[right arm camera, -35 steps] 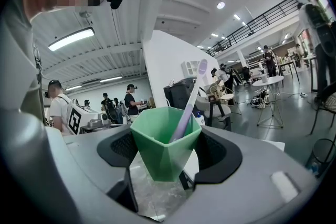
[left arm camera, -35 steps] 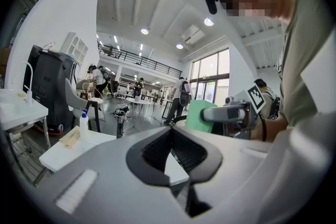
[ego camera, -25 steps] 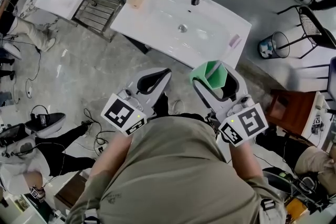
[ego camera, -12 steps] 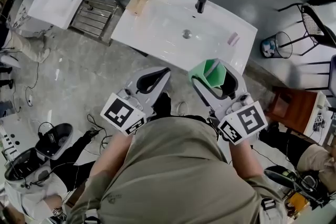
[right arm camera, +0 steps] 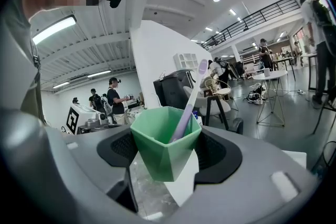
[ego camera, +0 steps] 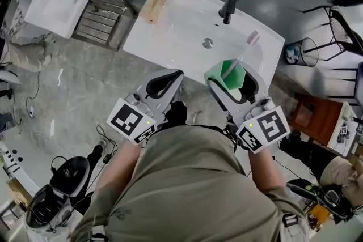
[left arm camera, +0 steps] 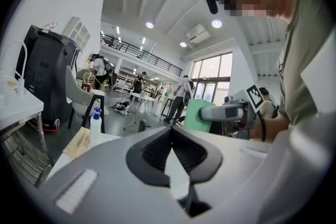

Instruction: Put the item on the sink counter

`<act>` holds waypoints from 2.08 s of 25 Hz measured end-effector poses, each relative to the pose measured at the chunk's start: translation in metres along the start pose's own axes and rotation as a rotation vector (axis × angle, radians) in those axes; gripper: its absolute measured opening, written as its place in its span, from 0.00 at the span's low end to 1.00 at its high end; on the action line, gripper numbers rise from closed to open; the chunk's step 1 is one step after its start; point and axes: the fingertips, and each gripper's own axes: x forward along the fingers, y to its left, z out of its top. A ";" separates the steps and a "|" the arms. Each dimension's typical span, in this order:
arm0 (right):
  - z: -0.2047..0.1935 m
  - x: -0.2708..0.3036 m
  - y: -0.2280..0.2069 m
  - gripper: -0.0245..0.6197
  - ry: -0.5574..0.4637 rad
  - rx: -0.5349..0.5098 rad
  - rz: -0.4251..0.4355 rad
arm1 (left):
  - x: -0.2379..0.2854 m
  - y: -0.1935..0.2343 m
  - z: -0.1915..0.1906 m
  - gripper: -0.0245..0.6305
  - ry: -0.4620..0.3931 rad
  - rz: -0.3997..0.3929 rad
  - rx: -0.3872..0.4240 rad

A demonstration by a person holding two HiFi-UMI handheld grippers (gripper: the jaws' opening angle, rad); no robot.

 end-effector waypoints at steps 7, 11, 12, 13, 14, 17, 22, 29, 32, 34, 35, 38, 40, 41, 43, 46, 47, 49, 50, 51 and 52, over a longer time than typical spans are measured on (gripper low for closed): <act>0.002 0.040 -0.007 0.54 0.017 0.005 -0.021 | 0.004 0.041 0.004 0.05 0.005 -0.014 -0.008; 0.004 0.060 -0.011 0.54 0.021 0.006 -0.039 | 0.006 0.061 0.005 0.05 0.014 -0.024 -0.005; 0.005 0.065 -0.013 0.54 0.021 0.007 -0.044 | 0.007 0.066 0.006 0.05 0.018 -0.027 -0.004; 0.005 0.069 -0.014 0.54 0.021 0.009 -0.050 | 0.007 0.070 0.007 0.05 0.020 -0.031 -0.004; 0.006 0.074 -0.015 0.54 0.021 0.011 -0.056 | 0.008 0.075 0.008 0.05 0.022 -0.036 -0.007; 0.006 0.088 -0.020 0.54 0.026 0.016 -0.076 | 0.011 0.091 0.010 0.05 0.027 -0.050 -0.017; 0.010 0.110 -0.027 0.54 0.021 0.015 -0.112 | 0.015 0.111 0.012 0.05 0.041 -0.079 -0.017; 0.011 0.131 -0.038 0.54 0.023 0.008 -0.141 | 0.023 0.129 0.009 0.05 0.055 -0.099 -0.036; 0.008 0.139 -0.045 0.54 0.026 0.006 -0.150 | 0.028 0.136 0.006 0.05 0.056 -0.097 -0.046; 0.006 0.145 -0.049 0.54 0.028 0.003 -0.154 | 0.031 0.141 0.002 0.05 0.058 -0.091 -0.051; 0.005 0.149 -0.050 0.54 0.029 0.001 -0.155 | 0.031 0.144 0.001 0.05 0.059 -0.087 -0.053; 0.004 0.156 -0.054 0.54 0.026 -0.007 -0.153 | 0.032 0.148 0.001 0.05 0.058 -0.074 -0.055; 0.004 0.161 -0.058 0.54 0.024 -0.009 -0.150 | 0.033 0.150 0.001 0.05 0.059 -0.065 -0.055; 0.003 0.164 -0.060 0.54 0.024 -0.008 -0.148 | 0.033 0.151 0.001 0.05 0.060 -0.060 -0.055; 0.001 0.170 -0.065 0.54 0.027 -0.010 -0.145 | 0.034 0.155 -0.001 0.05 0.063 -0.050 -0.054; -0.005 0.178 -0.074 0.54 0.032 -0.008 -0.143 | 0.036 0.160 -0.006 0.05 0.072 -0.033 -0.057; -0.006 0.180 -0.077 0.54 0.033 -0.006 -0.143 | 0.037 0.162 -0.007 0.05 0.076 -0.028 -0.058; -0.009 0.186 -0.084 0.54 0.039 -0.002 -0.142 | 0.041 0.166 -0.011 0.05 0.084 -0.020 -0.060; -0.011 0.189 -0.087 0.54 0.043 0.002 -0.141 | 0.043 0.168 -0.013 0.05 0.088 -0.016 -0.063; -0.014 0.193 -0.091 0.54 0.046 0.005 -0.140 | 0.046 0.171 -0.015 0.05 0.092 -0.014 -0.065; -0.018 0.197 -0.095 0.54 0.048 0.009 -0.139 | 0.049 0.174 -0.018 0.05 0.096 -0.012 -0.068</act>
